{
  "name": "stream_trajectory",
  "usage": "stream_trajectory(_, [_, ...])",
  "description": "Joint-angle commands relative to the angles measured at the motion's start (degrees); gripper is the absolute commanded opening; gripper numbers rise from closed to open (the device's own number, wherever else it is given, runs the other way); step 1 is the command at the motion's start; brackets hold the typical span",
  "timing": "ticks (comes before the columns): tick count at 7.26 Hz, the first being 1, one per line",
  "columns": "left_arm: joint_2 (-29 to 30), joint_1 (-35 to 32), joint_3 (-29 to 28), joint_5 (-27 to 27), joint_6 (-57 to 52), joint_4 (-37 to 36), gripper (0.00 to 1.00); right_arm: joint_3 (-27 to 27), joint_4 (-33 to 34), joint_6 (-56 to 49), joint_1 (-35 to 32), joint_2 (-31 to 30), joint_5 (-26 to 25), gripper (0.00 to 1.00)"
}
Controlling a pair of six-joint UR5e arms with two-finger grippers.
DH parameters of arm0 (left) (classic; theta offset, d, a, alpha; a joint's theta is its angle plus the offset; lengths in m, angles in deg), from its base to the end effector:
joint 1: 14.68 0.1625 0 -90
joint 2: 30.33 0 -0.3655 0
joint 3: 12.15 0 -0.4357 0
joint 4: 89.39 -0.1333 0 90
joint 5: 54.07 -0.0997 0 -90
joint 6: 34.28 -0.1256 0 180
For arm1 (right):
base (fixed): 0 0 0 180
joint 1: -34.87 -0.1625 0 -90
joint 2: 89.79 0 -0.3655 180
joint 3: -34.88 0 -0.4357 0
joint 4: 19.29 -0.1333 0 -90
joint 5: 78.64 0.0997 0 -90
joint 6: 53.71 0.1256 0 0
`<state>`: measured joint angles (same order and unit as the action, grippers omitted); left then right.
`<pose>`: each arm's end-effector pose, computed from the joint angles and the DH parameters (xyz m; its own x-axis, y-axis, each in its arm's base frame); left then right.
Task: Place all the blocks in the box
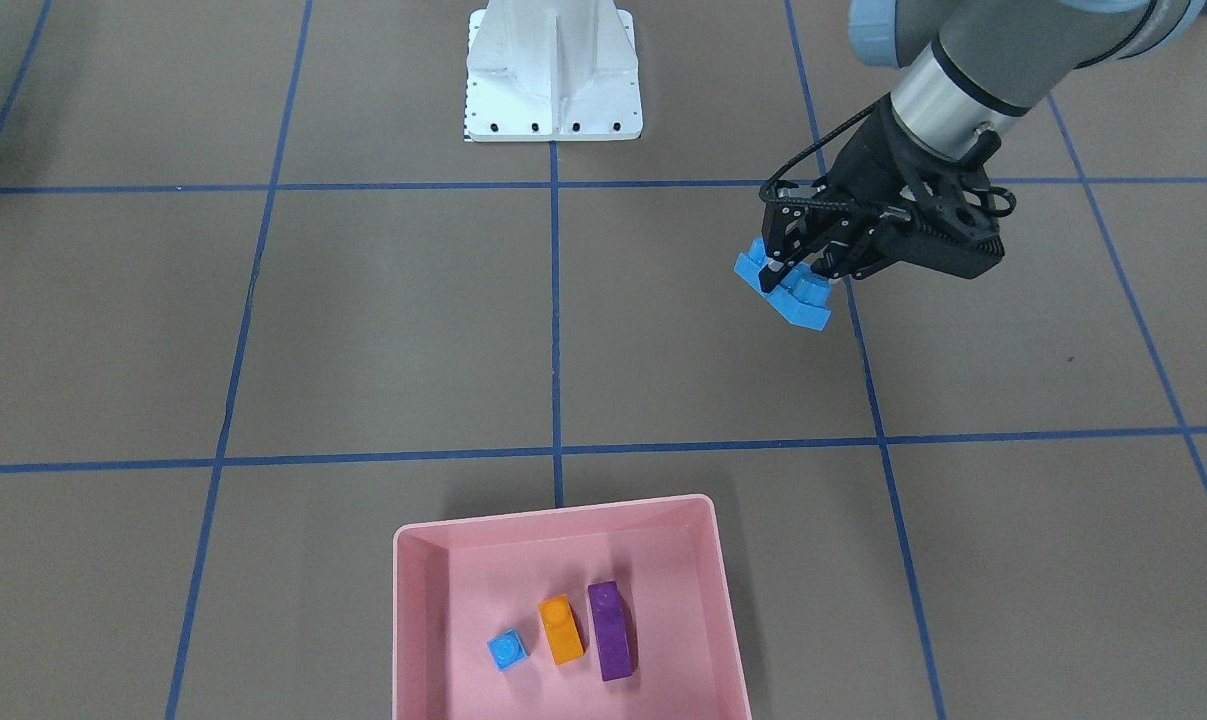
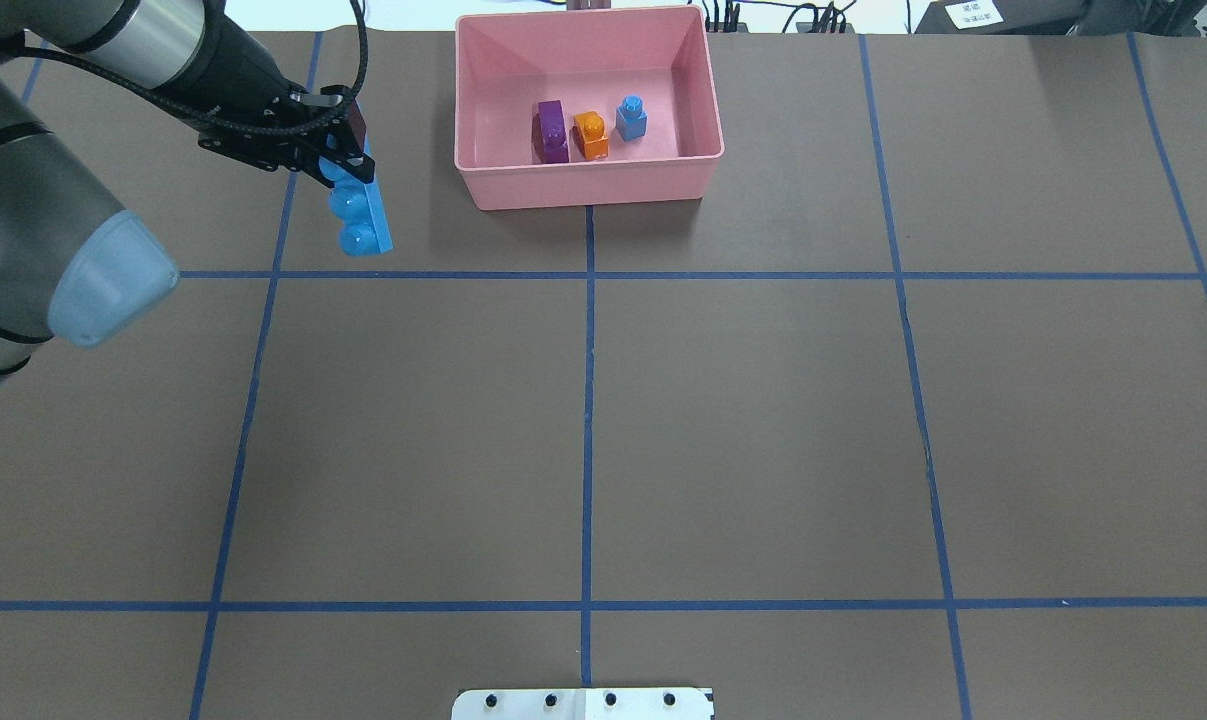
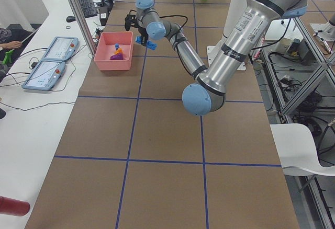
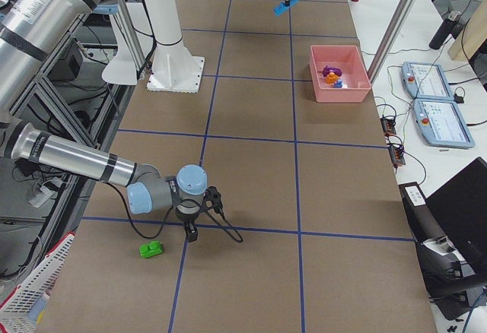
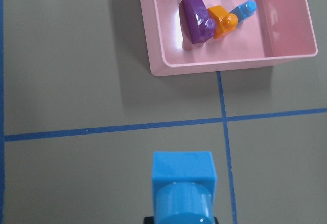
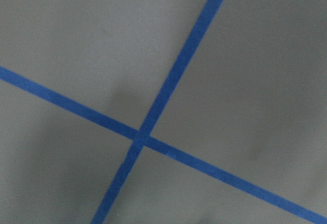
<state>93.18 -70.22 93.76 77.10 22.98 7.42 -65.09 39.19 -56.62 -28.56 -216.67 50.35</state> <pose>0.3086 -0.5392 0.1060 0.4328 0.0889 -0.8971 0.0915 0.9857 0.1418 -0.0751 -0.2715 0.7413 0.6490 -0.4376 0.6223 0.4794 0.8704 0.1121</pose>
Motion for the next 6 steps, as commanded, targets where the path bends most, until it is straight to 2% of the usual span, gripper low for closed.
stream_trajectory(1, [2.24,0.08,-4.72,-0.21,0.13,4.06,0.00,1.61,-0.13,-1.57,0.50,-1.18,-0.84,1.00])
stream_trajectory(2, [5.22,0.08,-9.28,-0.47,0.83,6.87,0.00,1.87,-0.04,-2.09,1.11,-1.09,-0.49,1.00])
stream_trajectory(4, [12.15,0.08,-16.23,-1.08,1.54,7.78,0.00,3.80,-0.13,-3.06,1.99,-1.09,-0.23,0.99])
stream_trajectory(5, [16.98,0.17,-21.05,-4.13,2.23,9.08,0.00,4.07,-0.04,-3.06,2.35,-1.09,1.08,0.98])
stream_trajectory(6, [18.50,0.17,-24.75,-4.60,3.20,12.84,0.00,5.38,-0.13,-2.98,2.70,-1.09,1.27,0.98])
